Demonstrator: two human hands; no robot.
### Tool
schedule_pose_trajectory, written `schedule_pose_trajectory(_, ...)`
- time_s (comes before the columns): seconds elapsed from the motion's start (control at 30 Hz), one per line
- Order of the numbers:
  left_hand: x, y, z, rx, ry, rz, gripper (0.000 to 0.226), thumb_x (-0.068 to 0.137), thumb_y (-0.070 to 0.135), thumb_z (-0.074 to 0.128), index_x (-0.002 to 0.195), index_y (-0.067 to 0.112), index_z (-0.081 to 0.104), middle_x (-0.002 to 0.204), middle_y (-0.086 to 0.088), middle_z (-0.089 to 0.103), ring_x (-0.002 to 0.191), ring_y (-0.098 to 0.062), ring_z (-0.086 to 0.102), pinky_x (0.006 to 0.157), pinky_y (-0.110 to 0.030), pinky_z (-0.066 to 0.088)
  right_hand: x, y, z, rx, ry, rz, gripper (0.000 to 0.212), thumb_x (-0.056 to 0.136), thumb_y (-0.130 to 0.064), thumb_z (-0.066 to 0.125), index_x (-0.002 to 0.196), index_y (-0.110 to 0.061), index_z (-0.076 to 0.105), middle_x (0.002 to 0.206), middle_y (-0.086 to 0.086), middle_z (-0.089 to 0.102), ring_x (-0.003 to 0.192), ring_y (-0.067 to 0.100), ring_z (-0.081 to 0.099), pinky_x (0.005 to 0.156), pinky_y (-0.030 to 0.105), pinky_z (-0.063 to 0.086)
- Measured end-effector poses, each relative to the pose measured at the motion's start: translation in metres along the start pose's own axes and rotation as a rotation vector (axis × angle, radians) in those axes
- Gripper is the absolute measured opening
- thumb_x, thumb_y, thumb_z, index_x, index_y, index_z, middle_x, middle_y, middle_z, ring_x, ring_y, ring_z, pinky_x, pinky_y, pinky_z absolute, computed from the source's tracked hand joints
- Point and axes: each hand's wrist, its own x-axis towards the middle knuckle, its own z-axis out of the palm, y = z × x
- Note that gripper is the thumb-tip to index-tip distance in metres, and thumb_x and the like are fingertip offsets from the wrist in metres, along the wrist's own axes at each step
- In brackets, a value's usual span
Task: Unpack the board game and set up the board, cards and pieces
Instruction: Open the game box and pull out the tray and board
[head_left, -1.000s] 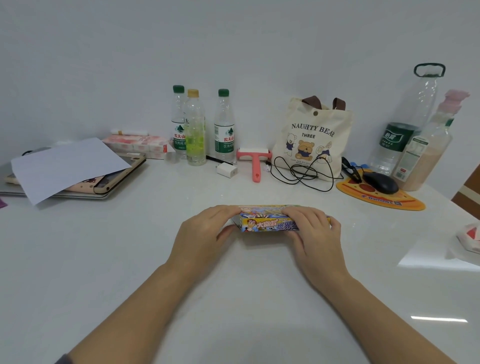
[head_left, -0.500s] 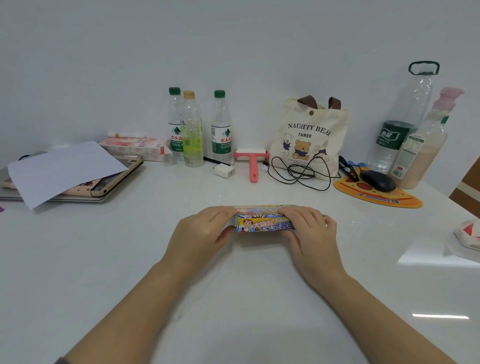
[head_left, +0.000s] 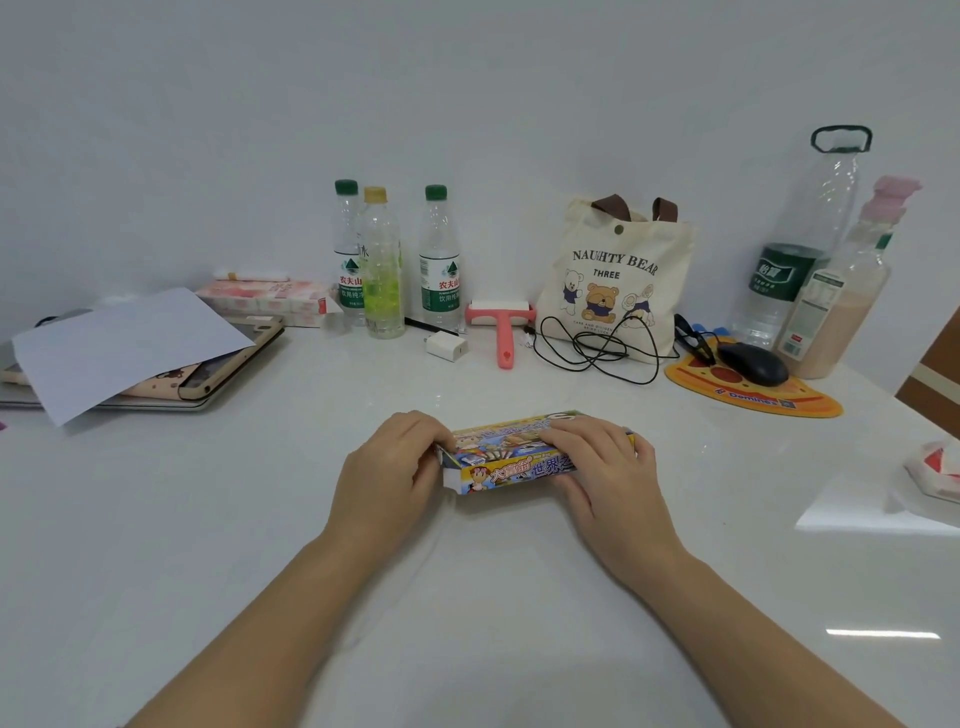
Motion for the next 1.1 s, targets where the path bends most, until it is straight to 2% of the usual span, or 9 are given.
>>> schedule_pose_trajectory(0.13, 0.001, 0.003, 0.001, -0.215, 0.080, -0.368, 0.002, 0.087, 0.027, 0.054, 0.089, 0.027, 0.052, 0.095, 0.015, 0.053, 0.090, -0.005, 0.054, 0.069, -0.027, 0.046, 0.000, 0.001, 0.000, 0.021, -0.004, 0.019, 0.038, 0.086, -0.031, 0.043, 0.122, -0.029, 0.054, 0.126, -0.011, 0.058, 0.120, 0.016, 0.051, 0.096, 0.044, 0.034)
schedule_pose_trajectory(0.23, 0.003, 0.005, -0.001, -0.324, 0.076, -0.560, 0.026, 0.090, 0.029, 0.057, 0.071, 0.012, 0.053, 0.070, 0.002, 0.057, 0.064, -0.011, 0.048, 0.058, -0.021, 0.037, 0.001, 0.001, -0.001, 0.031, 0.008, 0.031, 0.039, 0.086, -0.030, 0.043, 0.122, -0.028, 0.056, 0.126, -0.010, 0.058, 0.120, 0.015, 0.050, 0.096, 0.042, 0.034)
schedule_pose_trajectory(0.3, 0.003, 0.010, -0.003, -0.394, 0.063, -0.587, 0.035, 0.095, 0.022, 0.050, 0.063, 0.007, 0.055, 0.060, 0.004, 0.057, 0.054, -0.006, 0.045, 0.051, -0.015, 0.032, 0.000, 0.000, -0.001, 0.034, 0.015, 0.038, 0.039, 0.085, -0.030, 0.043, 0.123, -0.028, 0.055, 0.126, -0.011, 0.058, 0.120, 0.014, 0.049, 0.095, 0.041, 0.034)
schedule_pose_trajectory(0.37, 0.004, 0.014, -0.005, -0.489, 0.092, -0.597, 0.032, 0.094, 0.011, 0.047, 0.065, 0.015, 0.061, 0.065, 0.009, 0.063, 0.060, -0.003, 0.054, 0.058, -0.019, 0.041, 0.000, 0.001, -0.001, 0.045, 0.021, 0.056, 0.040, 0.086, -0.032, 0.043, 0.123, -0.028, 0.055, 0.126, -0.011, 0.057, 0.120, 0.013, 0.049, 0.094, 0.039, 0.034)
schedule_pose_trajectory(0.47, 0.003, 0.013, -0.005, -0.575, 0.121, -0.590, 0.032, 0.091, 0.003, 0.047, 0.082, 0.027, 0.066, 0.083, 0.014, 0.068, 0.083, -0.008, 0.064, 0.072, -0.033, 0.048, -0.001, 0.003, -0.001, 0.055, 0.019, 0.072, 0.040, 0.086, -0.034, 0.042, 0.123, -0.027, 0.056, 0.127, -0.011, 0.057, 0.120, 0.012, 0.048, 0.094, 0.037, 0.033)
schedule_pose_trajectory(0.6, 0.002, 0.012, -0.004, -0.531, 0.035, -0.502, 0.048, 0.086, -0.008, 0.044, 0.108, 0.029, 0.065, 0.104, 0.015, 0.068, 0.101, -0.003, 0.061, 0.076, -0.019, 0.048, 0.000, 0.002, 0.000, 0.073, 0.039, 0.075, 0.039, 0.087, -0.036, 0.042, 0.122, -0.026, 0.057, 0.125, -0.010, 0.058, 0.118, 0.012, 0.048, 0.093, 0.036, 0.033)
schedule_pose_trajectory(0.77, 0.001, 0.008, -0.001, -0.576, -0.058, -0.454, 0.051, 0.088, -0.009, 0.044, 0.124, 0.024, 0.061, 0.120, 0.015, 0.064, 0.115, -0.002, 0.056, 0.091, -0.017, 0.046, 0.000, 0.002, -0.001, 0.097, 0.063, 0.060, 0.037, 0.087, -0.033, 0.044, 0.120, -0.025, 0.058, 0.124, -0.009, 0.059, 0.118, 0.013, 0.049, 0.092, 0.036, 0.034)
schedule_pose_trajectory(0.97, 0.002, 0.005, 0.001, -0.493, 0.019, -0.539, 0.035, 0.090, 0.001, 0.053, 0.108, 0.030, 0.060, 0.107, 0.015, 0.066, 0.094, 0.001, 0.062, 0.073, -0.011, 0.047, -0.001, 0.001, -0.001, 0.132, 0.085, 0.039, 0.036, 0.086, -0.029, 0.045, 0.122, -0.027, 0.053, 0.124, -0.008, 0.059, 0.116, 0.014, 0.050, 0.092, 0.036, 0.037)
schedule_pose_trajectory(1.1, 0.002, 0.002, 0.000, -0.507, 0.077, -0.615, 0.028, 0.090, 0.000, 0.052, 0.098, 0.024, 0.063, 0.093, 0.009, 0.068, 0.075, -0.009, 0.068, 0.074, -0.034, 0.054, -0.001, -0.001, -0.002, 0.161, 0.096, 0.033, 0.036, 0.086, -0.028, 0.045, 0.122, -0.029, 0.049, 0.124, -0.008, 0.059, 0.117, 0.015, 0.051, 0.092, 0.037, 0.038)
